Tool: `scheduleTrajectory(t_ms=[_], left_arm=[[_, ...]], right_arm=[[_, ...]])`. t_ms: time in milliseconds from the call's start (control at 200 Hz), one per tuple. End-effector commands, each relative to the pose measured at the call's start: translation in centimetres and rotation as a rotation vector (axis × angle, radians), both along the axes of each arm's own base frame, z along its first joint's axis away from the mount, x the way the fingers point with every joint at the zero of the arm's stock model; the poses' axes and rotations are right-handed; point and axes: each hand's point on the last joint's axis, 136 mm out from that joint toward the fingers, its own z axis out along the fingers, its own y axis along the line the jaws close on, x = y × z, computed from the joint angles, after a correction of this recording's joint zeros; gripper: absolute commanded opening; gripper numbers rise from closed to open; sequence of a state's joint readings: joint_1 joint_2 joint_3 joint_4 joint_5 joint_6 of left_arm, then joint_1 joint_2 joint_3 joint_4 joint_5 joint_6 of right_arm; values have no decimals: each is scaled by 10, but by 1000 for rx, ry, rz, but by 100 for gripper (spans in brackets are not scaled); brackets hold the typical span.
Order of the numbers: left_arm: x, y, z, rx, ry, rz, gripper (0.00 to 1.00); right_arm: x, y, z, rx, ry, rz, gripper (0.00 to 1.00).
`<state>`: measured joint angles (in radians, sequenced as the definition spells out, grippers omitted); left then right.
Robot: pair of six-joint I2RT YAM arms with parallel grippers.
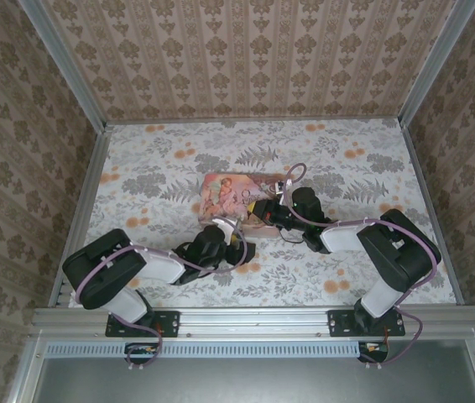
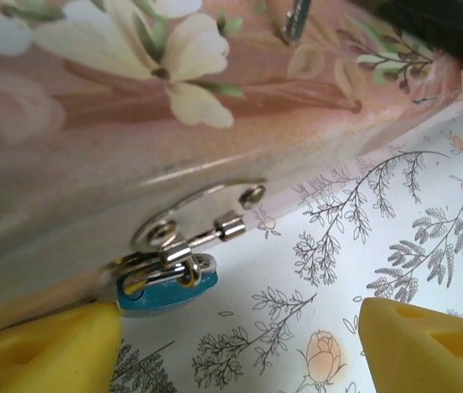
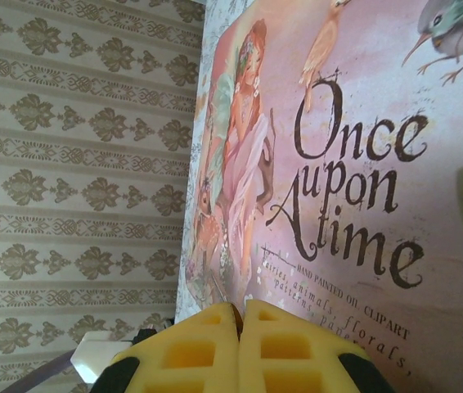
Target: Unlock the padlock with the key
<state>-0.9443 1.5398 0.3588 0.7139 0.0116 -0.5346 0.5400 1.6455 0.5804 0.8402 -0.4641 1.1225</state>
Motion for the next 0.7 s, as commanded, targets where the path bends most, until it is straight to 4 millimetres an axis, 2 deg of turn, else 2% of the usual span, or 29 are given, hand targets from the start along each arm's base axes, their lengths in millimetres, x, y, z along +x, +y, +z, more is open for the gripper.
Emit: scheduleTrajectory(t_ms=[0, 350, 695], left_arm=[[12, -11, 22, -101, -25, 7, 77], [15, -17, 30, -143, -23, 0, 77], [22, -8, 15, -37, -44, 36, 77]], right_arm=[[-3, -4, -15, -17, 26, -1, 0], [-4, -6, -18, -23, 34, -12, 0], [-4, -6, -19, -24, 36, -13, 0]])
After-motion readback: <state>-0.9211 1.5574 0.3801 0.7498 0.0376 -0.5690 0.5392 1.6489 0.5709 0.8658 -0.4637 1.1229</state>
